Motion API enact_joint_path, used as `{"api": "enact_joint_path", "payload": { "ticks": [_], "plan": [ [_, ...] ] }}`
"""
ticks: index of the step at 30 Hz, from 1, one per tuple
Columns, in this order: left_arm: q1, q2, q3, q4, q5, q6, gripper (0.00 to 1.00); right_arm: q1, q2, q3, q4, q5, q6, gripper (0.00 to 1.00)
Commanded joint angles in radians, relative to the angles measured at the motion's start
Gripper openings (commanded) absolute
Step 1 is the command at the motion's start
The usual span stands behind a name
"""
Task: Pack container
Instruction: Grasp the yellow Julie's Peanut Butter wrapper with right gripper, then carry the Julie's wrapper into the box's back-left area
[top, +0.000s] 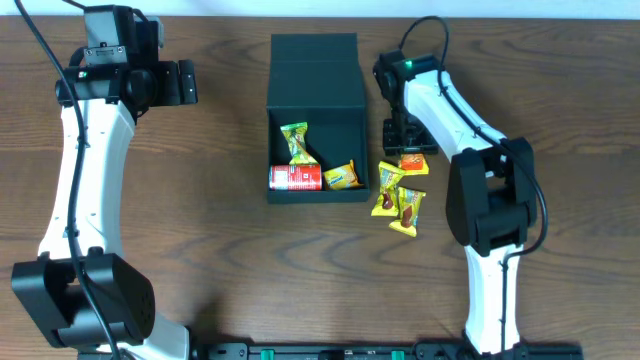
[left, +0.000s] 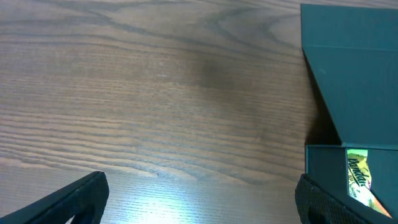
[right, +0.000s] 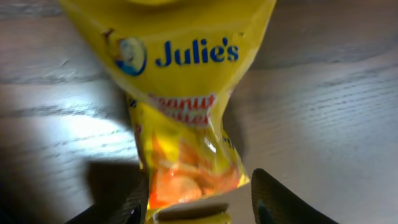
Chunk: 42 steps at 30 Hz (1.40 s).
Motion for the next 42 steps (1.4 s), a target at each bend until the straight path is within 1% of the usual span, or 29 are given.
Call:
{"api": "enact_joint_path", "payload": {
  "ticks": [1, 2, 6, 7, 10, 12, 18, 21, 24, 28, 31, 34, 38, 42],
  "plan": [
    [0.005, 0.010, 0.008, -0.001, -0.006, 0.008, 0.98, -0.023, 0.001, -0.025, 0.035, -0.006, -0.012, 0.48],
    [0.005, 0.010, 0.008, -0.001, -0.006, 0.003, 0.98, -0.026, 0.001, -0.027, 0.050, -0.019, -0.028, 0.42],
    [0.004, 0.010, 0.008, -0.001, -0.003, -0.009, 0.98, -0.031, 0.001, -0.028, 0.085, -0.020, -0.033, 0.05],
    [0.003, 0.010, 0.008, -0.001, -0.002, -0.009, 0.98, -0.031, 0.001, -0.028, 0.089, -0.019, -0.034, 0.02],
    [0.003, 0.010, 0.008, -0.001, 0.004, -0.010, 0.98, -0.030, 0.001, -0.015, 0.090, -0.019, -0.039, 0.02],
    [0.003, 0.010, 0.008, 0.000, 0.013, -0.011, 0.98, -0.030, -0.002, 0.032, 0.061, -0.020, -0.044, 0.01],
    [0.003, 0.010, 0.008, 0.000, 0.013, -0.013, 0.98, -0.017, -0.010, 0.309, -0.079, -0.035, -0.049, 0.02],
    [0.003, 0.010, 0.008, 0.000, 0.013, -0.013, 0.98, 0.014, -0.011, 0.438, -0.130, -0.103, -0.056, 0.01],
    [0.003, 0.010, 0.008, -0.001, 0.013, -0.013, 0.98, 0.061, -0.011, 0.500, -0.151, -0.172, -0.063, 0.01],
    [0.003, 0.010, 0.008, -0.001, 0.013, -0.018, 0.97, 0.134, -0.008, 0.476, -0.143, -0.238, -0.062, 0.02],
    [0.003, 0.010, 0.008, -0.002, 0.012, -0.035, 0.95, 0.191, -0.008, 0.422, -0.113, -0.245, -0.062, 0.01],
    [0.003, 0.010, 0.008, -0.002, 0.012, -0.035, 0.95, 0.235, -0.007, 0.412, -0.106, -0.244, -0.063, 0.02],
    [0.003, 0.010, 0.008, 0.000, 0.011, -0.034, 0.95, 0.267, 0.002, 0.401, -0.077, -0.240, -0.061, 0.02],
    [0.003, 0.010, 0.008, -0.002, 0.011, -0.030, 0.95, 0.270, 0.009, 0.340, -0.029, -0.233, -0.024, 0.02]
  ]
}}
